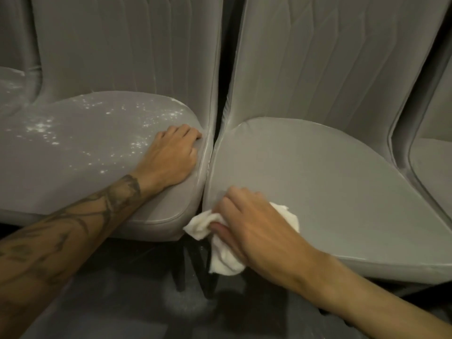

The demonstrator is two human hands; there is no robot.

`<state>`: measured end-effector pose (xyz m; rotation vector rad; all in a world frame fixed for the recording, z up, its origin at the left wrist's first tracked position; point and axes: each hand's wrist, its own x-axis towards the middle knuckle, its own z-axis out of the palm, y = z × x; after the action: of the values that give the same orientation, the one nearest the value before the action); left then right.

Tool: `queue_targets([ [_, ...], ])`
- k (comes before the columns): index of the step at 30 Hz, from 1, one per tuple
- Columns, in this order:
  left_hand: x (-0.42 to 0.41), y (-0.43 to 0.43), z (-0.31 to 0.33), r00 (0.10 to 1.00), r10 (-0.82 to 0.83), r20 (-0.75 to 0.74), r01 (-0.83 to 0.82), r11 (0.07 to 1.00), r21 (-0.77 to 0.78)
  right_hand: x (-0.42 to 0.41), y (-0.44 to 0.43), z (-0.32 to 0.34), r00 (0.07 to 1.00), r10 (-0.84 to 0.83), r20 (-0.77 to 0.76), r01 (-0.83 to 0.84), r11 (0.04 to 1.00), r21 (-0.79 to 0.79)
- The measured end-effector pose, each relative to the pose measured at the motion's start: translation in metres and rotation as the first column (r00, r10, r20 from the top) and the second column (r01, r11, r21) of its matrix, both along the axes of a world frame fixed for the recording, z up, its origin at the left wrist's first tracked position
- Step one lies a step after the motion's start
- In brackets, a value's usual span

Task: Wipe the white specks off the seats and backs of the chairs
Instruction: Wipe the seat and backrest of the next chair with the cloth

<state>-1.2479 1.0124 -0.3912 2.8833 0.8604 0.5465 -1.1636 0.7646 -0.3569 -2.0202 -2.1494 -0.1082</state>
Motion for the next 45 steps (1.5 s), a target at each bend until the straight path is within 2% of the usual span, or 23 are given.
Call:
queue_targets([
  [2,0.001,-0.001,0.002,1.0,0.0,-0.01,0.0,1.0,-0.007,-0.005,0.001,-0.005,1.0,-0.003,0.024,0.002,1.0,0.022],
  [5,0.001,-0.002,0.004,1.0,0.005,-0.022,-0.005,1.0,-0.019,0.015,-0.035,-0.008,0.99,-0.018,0.142,0.012,0.999,0.043],
  [7,0.001,-0.002,0.003,1.0,0.005,-0.028,-0.006,1.0,-0.016,0.036,-0.064,-0.007,0.984,-0.083,0.159,0.077,0.996,0.046],
  [10,0.001,-0.003,0.003,1.0,0.002,-0.025,-0.003,1.0,-0.022,0.038,-0.072,-0.007,0.971,-0.201,0.13,0.19,0.977,0.093],
  [13,0.001,-0.004,0.003,1.0,0.012,-0.027,-0.012,1.0,-0.011,-0.001,-0.025,-0.009,0.983,-0.177,0.051,0.17,0.979,0.112],
  [16,0.001,-0.002,0.004,0.999,0.018,-0.03,-0.018,1.0,-0.017,-0.02,0.002,-0.012,0.989,-0.135,0.056,0.128,0.984,0.122],
  [20,0.002,0.002,0.001,0.999,0.012,-0.031,-0.012,1.0,-0.02,0.021,-0.056,-0.013,0.991,-0.12,0.066,0.11,0.984,0.137],
  [23,0.001,0.003,0.002,0.999,0.01,-0.032,-0.011,0.999,-0.033,0.043,-0.088,-0.011,0.972,-0.228,0.058,0.221,0.969,0.109],
  [25,0.002,0.002,0.001,0.999,0.006,-0.038,-0.007,0.999,-0.033,0.033,-0.072,-0.011,0.966,-0.259,0.026,0.253,0.957,0.142],
  [29,0.001,0.002,0.002,1.0,-0.005,-0.023,0.004,1.0,-0.026,0.003,-0.033,-0.017,0.987,-0.159,-0.001,0.157,0.974,0.164],
  [32,0.0,0.004,0.002,1.0,-0.007,-0.021,0.007,1.0,-0.018,0.033,-0.065,-0.018,0.989,-0.143,0.038,0.134,0.973,0.188],
  [35,0.001,0.001,0.002,1.0,-0.009,-0.022,0.008,1.0,-0.022,0.074,-0.115,-0.016,0.973,-0.228,0.017,0.222,0.96,0.169],
  [38,0.0,-0.001,0.003,1.0,-0.004,-0.023,0.003,0.999,-0.033,0.062,-0.102,-0.016,0.951,-0.31,-0.001,0.303,0.929,0.211],
  [42,-0.001,0.002,0.004,1.0,-0.004,-0.022,0.004,1.0,-0.031,0.01,-0.045,-0.023,0.983,-0.185,-0.003,0.181,0.959,0.218],
  [45,0.001,0.005,0.004,0.999,-0.001,-0.039,0.0,0.999,-0.034,0.04,-0.074,-0.023,0.983,-0.184,-0.016,0.183,0.956,0.229],
])
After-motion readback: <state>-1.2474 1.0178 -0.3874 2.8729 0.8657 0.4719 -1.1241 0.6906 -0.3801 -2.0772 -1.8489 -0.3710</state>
